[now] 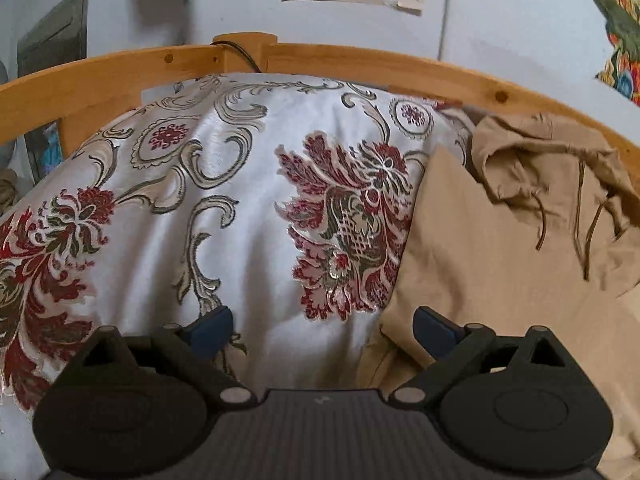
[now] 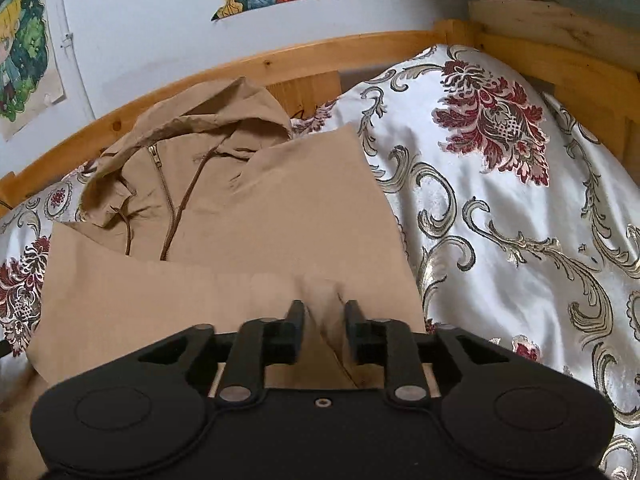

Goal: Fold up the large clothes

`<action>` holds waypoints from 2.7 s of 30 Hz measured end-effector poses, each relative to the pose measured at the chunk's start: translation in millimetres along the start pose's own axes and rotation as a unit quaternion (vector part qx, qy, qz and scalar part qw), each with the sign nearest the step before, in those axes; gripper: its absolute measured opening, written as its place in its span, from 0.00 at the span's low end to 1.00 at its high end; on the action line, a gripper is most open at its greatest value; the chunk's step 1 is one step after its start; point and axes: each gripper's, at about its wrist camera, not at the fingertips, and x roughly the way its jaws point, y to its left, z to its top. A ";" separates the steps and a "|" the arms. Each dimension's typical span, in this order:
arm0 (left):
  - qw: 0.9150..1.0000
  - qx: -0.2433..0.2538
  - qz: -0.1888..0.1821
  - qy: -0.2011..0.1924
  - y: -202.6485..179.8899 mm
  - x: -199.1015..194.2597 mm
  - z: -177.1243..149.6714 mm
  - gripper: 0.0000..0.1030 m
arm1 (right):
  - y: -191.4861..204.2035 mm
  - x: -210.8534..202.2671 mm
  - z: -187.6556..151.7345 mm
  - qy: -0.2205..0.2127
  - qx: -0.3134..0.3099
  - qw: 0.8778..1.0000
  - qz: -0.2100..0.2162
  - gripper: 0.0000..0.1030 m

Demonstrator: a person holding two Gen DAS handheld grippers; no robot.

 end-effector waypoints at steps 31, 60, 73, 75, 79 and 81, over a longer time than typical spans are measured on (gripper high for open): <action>0.995 0.091 0.050 -0.007 -38.8 -9.3 -8.8 0.98 | 59.0 51.7 -56.5 0.076 -0.208 0.975 -0.020 0.74; 0.993 0.113 0.027 0.014 -57.4 46.1 -32.2 1.00 | 161.8 233.6 218.7 -0.002 0.254 0.938 0.237 0.95; 0.994 0.109 0.022 0.012 -55.4 46.4 -32.0 1.00 | 168.6 268.1 209.7 0.001 0.334 0.924 0.184 0.34; 0.994 0.111 0.023 0.013 -56.2 46.6 -32.0 1.00 | 164.6 264.0 206.6 -0.007 0.352 0.916 0.190 0.16; 0.995 0.098 0.018 0.022 -57.8 44.4 -28.8 1.00 | 161.3 228.6 200.5 -0.009 0.309 0.930 0.199 0.04; 0.996 0.087 0.007 0.027 -59.9 40.1 -26.6 1.00 | 153.6 200.8 192.4 -0.019 0.297 0.930 0.216 0.03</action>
